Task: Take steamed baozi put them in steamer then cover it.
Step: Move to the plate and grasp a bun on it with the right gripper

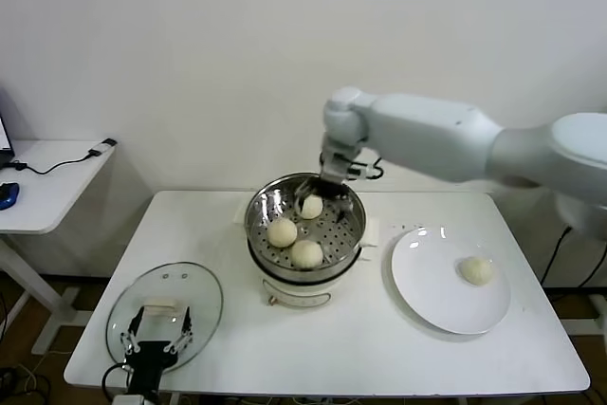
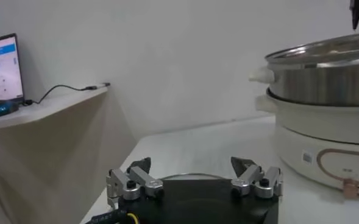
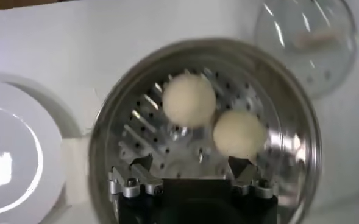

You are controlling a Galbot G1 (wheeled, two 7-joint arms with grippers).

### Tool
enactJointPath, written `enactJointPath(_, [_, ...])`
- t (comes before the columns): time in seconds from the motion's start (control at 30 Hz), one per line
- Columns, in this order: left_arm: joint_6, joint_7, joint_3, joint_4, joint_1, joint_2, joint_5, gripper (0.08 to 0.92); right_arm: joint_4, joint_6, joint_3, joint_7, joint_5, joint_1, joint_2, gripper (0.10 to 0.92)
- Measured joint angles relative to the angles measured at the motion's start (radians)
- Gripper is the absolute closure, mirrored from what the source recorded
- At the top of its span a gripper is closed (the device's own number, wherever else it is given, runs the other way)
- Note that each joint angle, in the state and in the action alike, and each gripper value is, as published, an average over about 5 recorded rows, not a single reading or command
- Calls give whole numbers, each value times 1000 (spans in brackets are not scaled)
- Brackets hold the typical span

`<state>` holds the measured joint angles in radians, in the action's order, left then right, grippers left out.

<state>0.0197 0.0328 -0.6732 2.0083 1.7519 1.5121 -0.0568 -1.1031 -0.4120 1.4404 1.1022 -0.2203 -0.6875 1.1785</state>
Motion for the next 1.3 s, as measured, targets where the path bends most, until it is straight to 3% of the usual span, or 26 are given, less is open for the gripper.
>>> enactJointPath(0.3, [-1, 0, 8, 11, -4, 0, 0, 177, -46, 310, 49, -48, -158, -37, -223, 203])
enactJointPath(0.57, [-2, 0, 7, 16, 2, 1, -4, 177, -56, 459, -12, -50, -126, 69, -409, 203])
enactJointPath(0.9, [-10, 1, 4, 18, 1, 4, -20, 177, 12, 490, -230, -28, 50, 334, -517, 203])
enactJointPath(1.3, [-17, 2, 15, 5, -9, 17, -41, 177, 132, 459, -447, -22, 224, 578, -523, 203])
